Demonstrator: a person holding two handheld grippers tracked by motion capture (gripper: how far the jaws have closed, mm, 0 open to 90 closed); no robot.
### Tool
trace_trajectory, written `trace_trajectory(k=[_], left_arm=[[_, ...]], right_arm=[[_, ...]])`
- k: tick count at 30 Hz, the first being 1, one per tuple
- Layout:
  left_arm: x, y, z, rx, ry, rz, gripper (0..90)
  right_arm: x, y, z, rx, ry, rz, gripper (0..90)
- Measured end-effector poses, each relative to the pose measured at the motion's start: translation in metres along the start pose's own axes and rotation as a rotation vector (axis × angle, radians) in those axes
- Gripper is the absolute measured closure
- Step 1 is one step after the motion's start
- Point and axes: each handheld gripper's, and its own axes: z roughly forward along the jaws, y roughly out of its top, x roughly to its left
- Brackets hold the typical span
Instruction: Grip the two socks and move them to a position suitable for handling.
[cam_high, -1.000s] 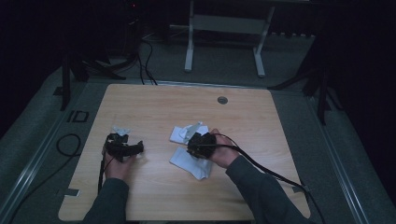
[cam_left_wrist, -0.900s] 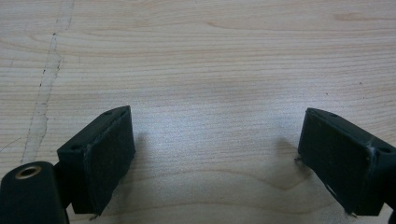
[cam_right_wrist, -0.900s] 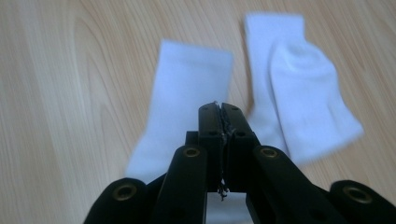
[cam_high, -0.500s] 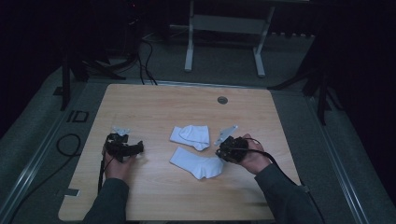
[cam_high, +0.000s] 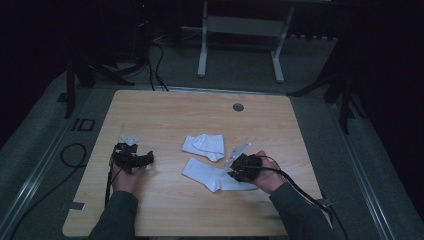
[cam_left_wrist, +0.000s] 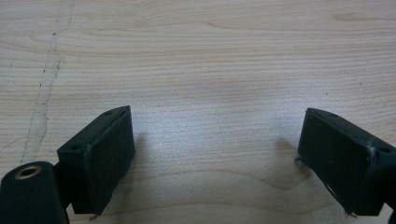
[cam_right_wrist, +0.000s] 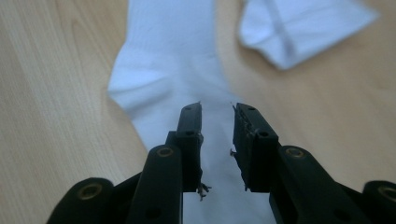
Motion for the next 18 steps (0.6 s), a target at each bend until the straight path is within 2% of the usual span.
trace_trajectory(k=[1, 2, 3, 6, 9, 11, 14, 18], left_arm=[[0.000, 0.000, 0.000, 0.000, 0.000, 0.000, 10.9], [0.000, 0.000, 0.000, 0.000, 0.000, 0.000, 10.9], [0.000, 0.000, 0.000, 0.000, 0.000, 0.000, 10.8], [0.000, 0.000, 0.000, 0.000, 0.000, 0.000, 10.9], [0.000, 0.000, 0.000, 0.000, 0.000, 0.000, 10.8], [0.000, 0.000, 0.000, 0.000, 0.000, 0.000, 10.9], [0.000, 0.000, 0.000, 0.000, 0.000, 0.000, 10.9], [0.000, 0.000, 0.000, 0.000, 0.000, 0.000, 10.8]], right_arm=[[0.005, -0.002, 0.014, 0.015, 0.013, -0.003, 71.8], [0.005, -0.002, 0.014, 0.015, 0.013, -0.003, 71.8], [0.008, -0.003, 0.025, 0.029, 0.017, -0.007, 72.0], [0.009, -0.003, 0.033, 0.035, 0.022, -0.005, 72.0], [0.008, -0.001, 0.043, 0.042, 0.047, -0.007, 72.4], [0.004, 0.001, 0.046, 0.019, 0.079, 0.002, 72.3], [0.002, 0.003, 0.047, 0.016, 0.100, -0.007, 72.2], [-0.001, 0.009, 0.051, 0.006, 0.124, -0.046, 72.3]])
